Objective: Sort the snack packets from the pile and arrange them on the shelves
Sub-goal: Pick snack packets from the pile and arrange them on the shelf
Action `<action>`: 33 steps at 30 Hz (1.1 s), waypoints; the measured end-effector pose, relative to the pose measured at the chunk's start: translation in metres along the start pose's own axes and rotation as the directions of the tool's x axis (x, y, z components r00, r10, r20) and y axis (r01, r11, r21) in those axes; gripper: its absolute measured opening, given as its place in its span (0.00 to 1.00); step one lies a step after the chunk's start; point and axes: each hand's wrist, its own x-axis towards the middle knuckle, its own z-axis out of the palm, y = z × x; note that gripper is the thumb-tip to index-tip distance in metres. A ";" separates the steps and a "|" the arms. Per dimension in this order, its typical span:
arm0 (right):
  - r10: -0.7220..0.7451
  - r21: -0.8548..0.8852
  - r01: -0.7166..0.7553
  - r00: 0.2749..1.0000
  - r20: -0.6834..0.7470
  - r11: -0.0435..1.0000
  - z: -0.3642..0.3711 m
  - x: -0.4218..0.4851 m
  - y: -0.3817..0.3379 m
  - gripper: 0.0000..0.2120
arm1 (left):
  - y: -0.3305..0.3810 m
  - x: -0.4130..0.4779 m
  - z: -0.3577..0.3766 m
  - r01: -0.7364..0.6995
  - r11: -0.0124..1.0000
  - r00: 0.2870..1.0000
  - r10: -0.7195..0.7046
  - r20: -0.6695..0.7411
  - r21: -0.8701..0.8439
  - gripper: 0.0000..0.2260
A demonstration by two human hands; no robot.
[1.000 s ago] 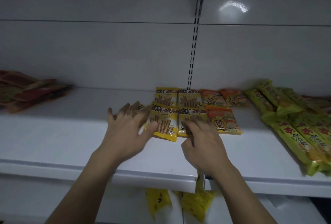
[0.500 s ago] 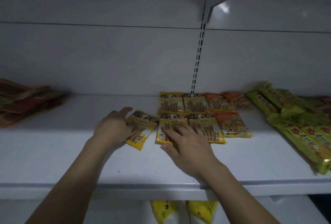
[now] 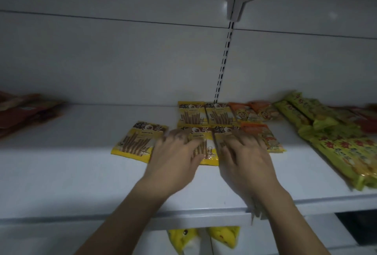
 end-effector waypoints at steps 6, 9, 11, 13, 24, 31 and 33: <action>0.018 -0.004 -0.018 0.997 0.079 1.000 0.015 -0.006 0.017 0.24 | 0.015 0.001 0.022 0.020 1.000 0.995 -0.018 0.102 -0.016 0.20; 0.021 0.015 -0.022 0.997 0.069 1.000 0.017 -0.005 0.015 0.24 | 0.014 0.001 0.025 0.029 0.999 0.994 -0.024 0.108 -0.040 0.21; 0.003 0.009 -0.003 0.999 0.048 1.000 0.018 -0.007 0.016 0.21 | 0.014 -0.001 0.025 0.038 0.998 0.994 -0.032 0.106 -0.056 0.24; -0.025 -0.004 0.025 0.999 0.038 1.000 0.018 -0.008 0.016 0.19 | 0.013 -0.002 0.027 0.045 0.997 0.995 -0.039 0.095 -0.066 0.26; -0.074 0.118 0.064 0.994 0.083 0.991 -0.007 0.006 -0.008 0.24 | -0.004 -0.015 0.012 0.243 0.967 0.968 -0.246 -0.045 -0.075 0.19; -0.260 0.163 0.227 0.940 0.221 0.960 -0.012 0.030 -0.097 0.20 | -0.073 -0.022 -0.017 0.489 0.871 0.871 -0.491 -0.025 -0.051 0.20; -0.260 0.140 0.234 0.942 0.214 0.962 -0.001 0.035 -0.121 0.17 | -0.088 -0.021 -0.018 0.523 0.851 0.851 -0.519 0.075 -0.044 0.21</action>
